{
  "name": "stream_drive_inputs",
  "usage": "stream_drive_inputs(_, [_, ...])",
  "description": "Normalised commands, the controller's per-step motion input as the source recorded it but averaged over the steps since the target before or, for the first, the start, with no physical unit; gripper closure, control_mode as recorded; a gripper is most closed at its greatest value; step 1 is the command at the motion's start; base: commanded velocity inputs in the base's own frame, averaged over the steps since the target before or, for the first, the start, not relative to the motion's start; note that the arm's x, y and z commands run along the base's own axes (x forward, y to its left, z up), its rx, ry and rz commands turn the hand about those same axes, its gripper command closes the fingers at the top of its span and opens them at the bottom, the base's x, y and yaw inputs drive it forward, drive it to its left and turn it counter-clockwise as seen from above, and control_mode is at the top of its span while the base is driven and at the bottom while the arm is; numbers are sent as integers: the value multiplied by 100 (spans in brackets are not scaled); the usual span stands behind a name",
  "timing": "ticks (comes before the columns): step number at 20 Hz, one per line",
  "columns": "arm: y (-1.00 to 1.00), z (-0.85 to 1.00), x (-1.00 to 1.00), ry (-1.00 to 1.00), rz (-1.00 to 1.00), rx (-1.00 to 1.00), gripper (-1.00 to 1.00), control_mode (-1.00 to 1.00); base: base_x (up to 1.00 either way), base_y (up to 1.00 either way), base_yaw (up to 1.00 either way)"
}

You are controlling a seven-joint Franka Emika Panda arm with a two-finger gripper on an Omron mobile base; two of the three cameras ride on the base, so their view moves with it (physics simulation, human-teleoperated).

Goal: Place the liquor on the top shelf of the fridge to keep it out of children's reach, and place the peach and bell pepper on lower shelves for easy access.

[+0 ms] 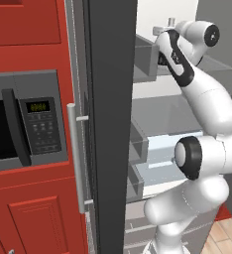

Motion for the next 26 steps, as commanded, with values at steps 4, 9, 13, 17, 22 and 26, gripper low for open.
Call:
stream_drive_inputs(4, [-1,-3,82,1,0,0,100,-100,0,0,0])
stream_drive_inputs(9, [-3,-12,52,0,0,0,100,-100,0,0,0])
stream_drive_inputs(13, [-1,-19,36,0,0,0,100,-100,0,0,0])
stream_drive_inputs(17, [0,-14,22,-1,0,0,-100,-100,0,0,0])
stream_drive_inputs(22, [2,0,0,-14,0,-2,-100,-100,0,0,0])
stream_drive_inputs(26, [6,0,-8,-20,1,-4,-100,-100,0,0,0])
